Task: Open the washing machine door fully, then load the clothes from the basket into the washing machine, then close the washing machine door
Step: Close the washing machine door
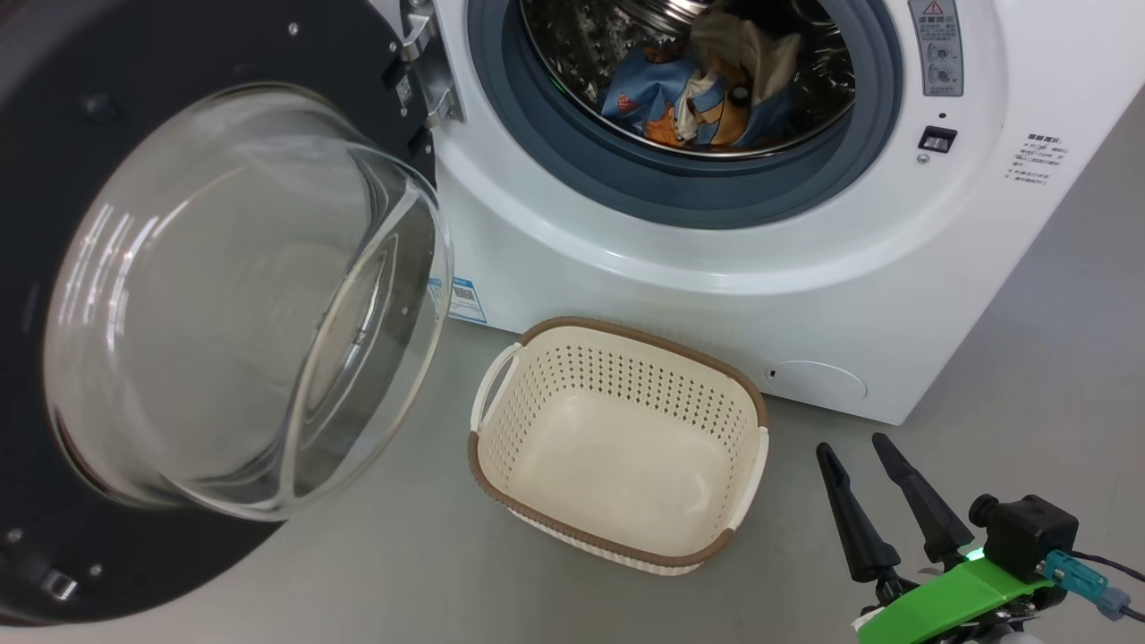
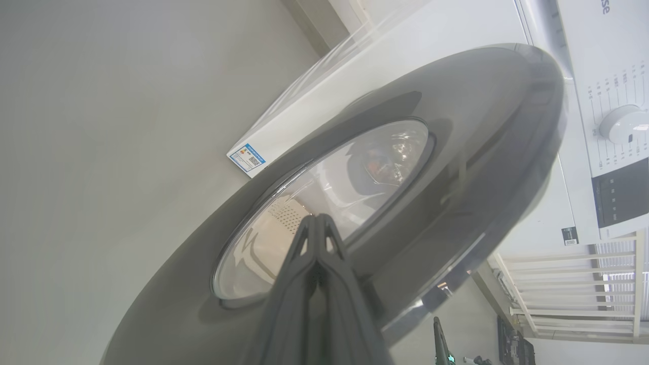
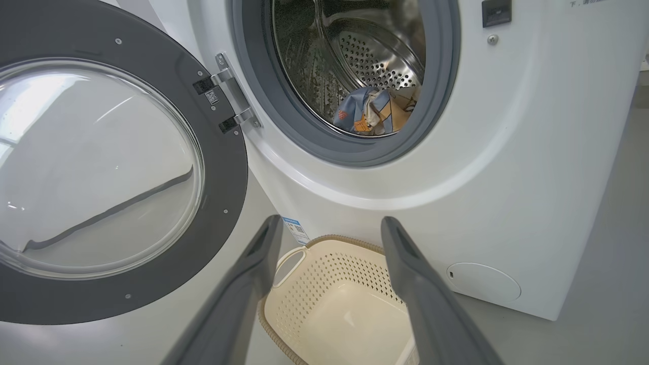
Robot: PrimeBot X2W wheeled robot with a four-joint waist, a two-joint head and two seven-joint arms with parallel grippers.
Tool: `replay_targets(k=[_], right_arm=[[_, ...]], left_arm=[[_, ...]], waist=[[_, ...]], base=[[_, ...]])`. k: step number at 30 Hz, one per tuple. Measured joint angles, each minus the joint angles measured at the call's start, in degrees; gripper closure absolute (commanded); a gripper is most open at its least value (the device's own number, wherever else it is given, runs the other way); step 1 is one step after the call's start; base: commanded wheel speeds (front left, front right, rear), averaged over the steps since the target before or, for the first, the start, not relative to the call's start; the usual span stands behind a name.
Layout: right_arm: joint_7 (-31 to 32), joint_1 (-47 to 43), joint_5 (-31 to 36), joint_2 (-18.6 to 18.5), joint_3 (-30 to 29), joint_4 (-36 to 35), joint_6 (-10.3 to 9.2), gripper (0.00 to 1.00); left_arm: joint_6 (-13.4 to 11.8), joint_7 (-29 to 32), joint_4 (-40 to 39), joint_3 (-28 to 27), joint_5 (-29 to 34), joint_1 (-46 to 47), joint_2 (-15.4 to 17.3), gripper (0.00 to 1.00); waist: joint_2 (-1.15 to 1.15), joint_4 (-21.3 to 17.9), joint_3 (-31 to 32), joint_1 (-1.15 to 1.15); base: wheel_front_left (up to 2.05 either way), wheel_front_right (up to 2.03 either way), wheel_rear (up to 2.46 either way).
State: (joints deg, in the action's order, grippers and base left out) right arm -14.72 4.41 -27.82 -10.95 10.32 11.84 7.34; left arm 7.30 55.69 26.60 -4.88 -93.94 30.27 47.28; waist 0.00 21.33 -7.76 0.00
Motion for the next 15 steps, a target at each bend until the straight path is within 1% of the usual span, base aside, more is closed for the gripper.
replay_targets(k=[8,11,15], right_arm=[[0.0,-1.1,0.0,0.2,-0.8,-0.2,0.0,0.0],[0.0,-1.1,0.0,0.3,-1.1,-0.2,0.0,0.0],[0.0,-1.1,0.0,0.5,-1.6,-0.4,0.0,0.0]], left_arm=[[0.0,3.4,-7.9,0.1,-1.2,-2.8,-0.5,1.0],[0.0,4.4,-11.7,0.6,-1.6,-3.8,-1.2,1.0],[0.0,6.2,-16.5,1.1,-3.9,-5.1,-2.7,1.0]], waist=[[0.0,-0.6,0.5,0.0],[0.0,-1.0,0.8,0.0],[0.0,-1.8,1.0,0.0]], base=[[0.0,0.0,0.0],[0.0,0.0,0.0],[0.0,0.0,0.0]])
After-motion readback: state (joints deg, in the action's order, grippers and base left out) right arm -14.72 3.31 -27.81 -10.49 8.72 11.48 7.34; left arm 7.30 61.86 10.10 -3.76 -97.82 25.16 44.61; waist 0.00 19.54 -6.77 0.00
